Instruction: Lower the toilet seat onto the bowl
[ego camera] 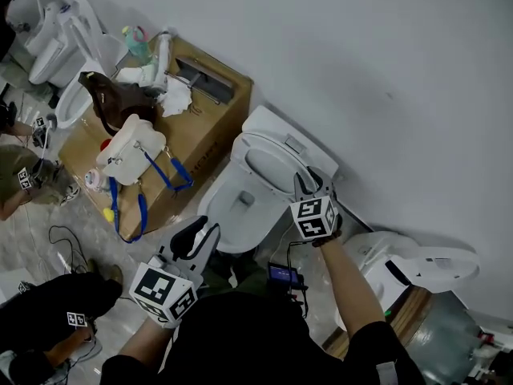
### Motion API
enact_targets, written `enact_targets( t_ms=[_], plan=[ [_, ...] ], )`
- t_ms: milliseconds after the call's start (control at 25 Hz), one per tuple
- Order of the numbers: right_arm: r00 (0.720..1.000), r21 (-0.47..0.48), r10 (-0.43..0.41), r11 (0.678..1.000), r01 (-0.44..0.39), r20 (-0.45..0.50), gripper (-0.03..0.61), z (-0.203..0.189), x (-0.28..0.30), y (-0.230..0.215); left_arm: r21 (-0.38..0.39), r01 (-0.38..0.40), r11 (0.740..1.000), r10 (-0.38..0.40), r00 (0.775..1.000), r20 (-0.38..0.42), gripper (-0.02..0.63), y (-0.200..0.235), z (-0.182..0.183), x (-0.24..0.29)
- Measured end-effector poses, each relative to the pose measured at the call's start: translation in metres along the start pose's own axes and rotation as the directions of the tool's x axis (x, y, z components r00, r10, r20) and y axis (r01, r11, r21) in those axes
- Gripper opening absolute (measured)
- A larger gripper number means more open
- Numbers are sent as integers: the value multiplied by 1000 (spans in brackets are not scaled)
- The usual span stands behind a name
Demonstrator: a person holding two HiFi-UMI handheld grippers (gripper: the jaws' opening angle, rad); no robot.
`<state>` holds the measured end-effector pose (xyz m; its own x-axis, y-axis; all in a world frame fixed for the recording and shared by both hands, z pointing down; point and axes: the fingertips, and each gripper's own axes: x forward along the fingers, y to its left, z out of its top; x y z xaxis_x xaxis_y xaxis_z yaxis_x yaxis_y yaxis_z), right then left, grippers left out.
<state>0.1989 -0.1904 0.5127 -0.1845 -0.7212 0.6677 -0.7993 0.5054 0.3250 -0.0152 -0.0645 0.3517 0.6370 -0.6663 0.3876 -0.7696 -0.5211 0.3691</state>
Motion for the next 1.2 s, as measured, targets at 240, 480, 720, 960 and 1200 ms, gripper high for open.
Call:
enact_targets(
  t_ms=[240, 480, 720, 960, 1200],
  plan=[
    [998, -65, -31, 998, 28, -49, 115, -15, 20, -6, -12, -5, 1000, 4, 1000, -22, 112, 14, -2, -1],
    [997, -105, -45, 994, 38, -66, 115, -21, 32, -6, -17, -4, 1000, 3, 999, -38, 112, 20, -5, 2],
    [995, -156, -53, 987, 39, -83, 115, -23, 36, -2, -23, -2, 1000, 1, 999, -45, 112, 18, -8, 3],
    [994, -156, -53, 987, 38, -91, 115, -26, 36, 2, -42, -7, 999, 5, 999, -54, 112, 19, -12, 5],
    [995, -125, -53, 991, 42, -85, 115, -26, 35, 4, -45, 1, 999, -4, 998, -67, 112, 15, -18, 7]
  ],
)
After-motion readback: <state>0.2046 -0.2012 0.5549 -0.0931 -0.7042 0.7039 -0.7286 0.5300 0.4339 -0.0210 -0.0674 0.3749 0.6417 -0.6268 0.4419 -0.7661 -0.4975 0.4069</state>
